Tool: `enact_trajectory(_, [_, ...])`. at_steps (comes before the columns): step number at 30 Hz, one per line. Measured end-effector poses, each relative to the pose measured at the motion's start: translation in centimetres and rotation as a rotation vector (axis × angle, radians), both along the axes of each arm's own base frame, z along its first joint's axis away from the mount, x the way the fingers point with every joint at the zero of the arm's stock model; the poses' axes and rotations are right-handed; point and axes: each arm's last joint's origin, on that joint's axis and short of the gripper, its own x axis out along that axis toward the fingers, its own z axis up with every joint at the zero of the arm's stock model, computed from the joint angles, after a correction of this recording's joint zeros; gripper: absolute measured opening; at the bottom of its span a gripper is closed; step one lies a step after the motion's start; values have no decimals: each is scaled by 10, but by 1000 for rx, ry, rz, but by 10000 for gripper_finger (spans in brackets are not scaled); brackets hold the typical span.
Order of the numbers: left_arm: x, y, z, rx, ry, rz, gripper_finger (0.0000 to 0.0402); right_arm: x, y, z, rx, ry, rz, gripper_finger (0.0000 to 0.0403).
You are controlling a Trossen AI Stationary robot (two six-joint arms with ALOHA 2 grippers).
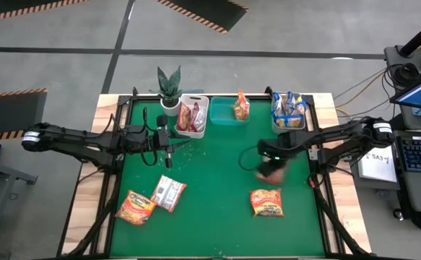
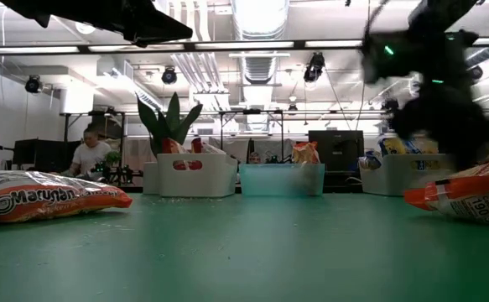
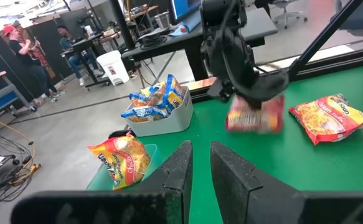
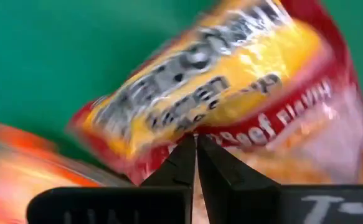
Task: Sort Maruchan noodles
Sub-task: Put the red noodle pack into the white bin
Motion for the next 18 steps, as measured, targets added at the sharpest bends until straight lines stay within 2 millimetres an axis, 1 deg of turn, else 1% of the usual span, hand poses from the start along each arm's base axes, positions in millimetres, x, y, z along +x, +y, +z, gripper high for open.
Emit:
enact_trajectory(1, [0, 0, 0, 0, 0, 0, 39, 15, -2, 5, -34, -149, 9, 9])
enact_trajectory(3, [0, 0, 0, 0, 0, 0, 39, 41, -4, 22, -69, -428, 39, 8])
enact_trajectory(4, [0, 0, 0, 0, 0, 0, 39, 50, -6, 33, -72, -530, 56, 8])
enact_trajectory(6, [0, 0, 0, -8, -2, 1, 39, 61, -8, 51, -80, -648, 107, 8])
enact_trajectory(9, [0, 0, 0, -26, -1, 4, 39, 69, -10, 70, -128, -717, 181, 8])
enact_trajectory(11, [0, 0, -2, -39, 13, 6, 39, 71, -10, 75, -164, -733, 195, 8])
enact_trajectory(14, [-1, 0, -6, -48, 46, 8, 39, 72, -12, 70, -196, -708, 186, 8])
enact_trajectory(18, [1, 0, -15, -88, 107, 3, 39, 70, -13, 49, -227, -630, 186, 8])
